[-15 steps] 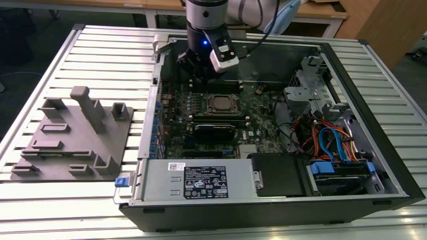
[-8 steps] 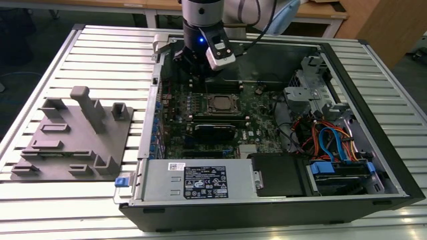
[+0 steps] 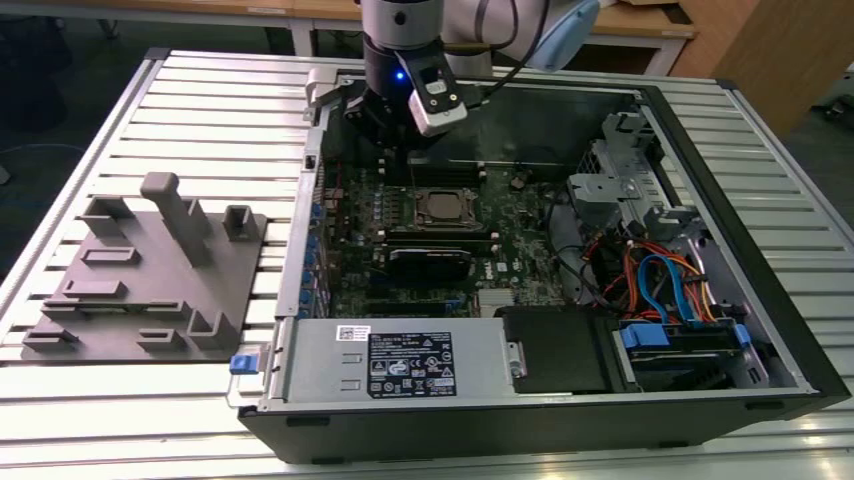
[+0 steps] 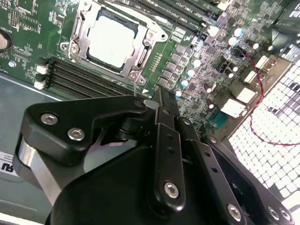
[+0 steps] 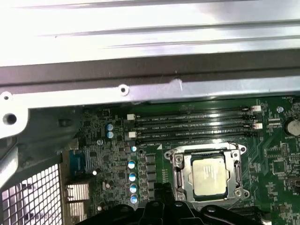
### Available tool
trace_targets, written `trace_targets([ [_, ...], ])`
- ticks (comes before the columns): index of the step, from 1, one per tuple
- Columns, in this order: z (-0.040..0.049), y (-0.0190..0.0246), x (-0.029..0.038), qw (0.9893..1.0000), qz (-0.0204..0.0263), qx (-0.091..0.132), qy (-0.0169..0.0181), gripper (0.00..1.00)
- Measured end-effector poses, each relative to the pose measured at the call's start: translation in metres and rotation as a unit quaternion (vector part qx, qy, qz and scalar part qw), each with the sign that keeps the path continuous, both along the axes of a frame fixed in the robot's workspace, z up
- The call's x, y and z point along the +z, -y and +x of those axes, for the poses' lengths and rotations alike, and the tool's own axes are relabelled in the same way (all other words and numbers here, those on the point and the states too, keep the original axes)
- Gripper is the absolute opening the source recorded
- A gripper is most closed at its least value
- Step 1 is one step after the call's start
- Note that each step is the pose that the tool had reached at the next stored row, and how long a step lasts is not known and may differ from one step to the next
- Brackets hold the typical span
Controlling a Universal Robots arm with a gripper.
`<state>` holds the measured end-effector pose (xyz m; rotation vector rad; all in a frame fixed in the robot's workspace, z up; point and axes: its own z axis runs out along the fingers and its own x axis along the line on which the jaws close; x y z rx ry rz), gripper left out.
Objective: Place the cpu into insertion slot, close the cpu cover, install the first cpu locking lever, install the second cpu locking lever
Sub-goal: 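Install the first cpu locking lever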
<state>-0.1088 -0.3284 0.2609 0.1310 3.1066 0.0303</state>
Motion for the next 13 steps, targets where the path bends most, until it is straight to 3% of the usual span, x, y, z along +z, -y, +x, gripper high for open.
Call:
trace_targets([
  [13,-0.0008,-0.0010,-0.0020,1.0000,0.0005,0.000,0.0000,0.10],
])
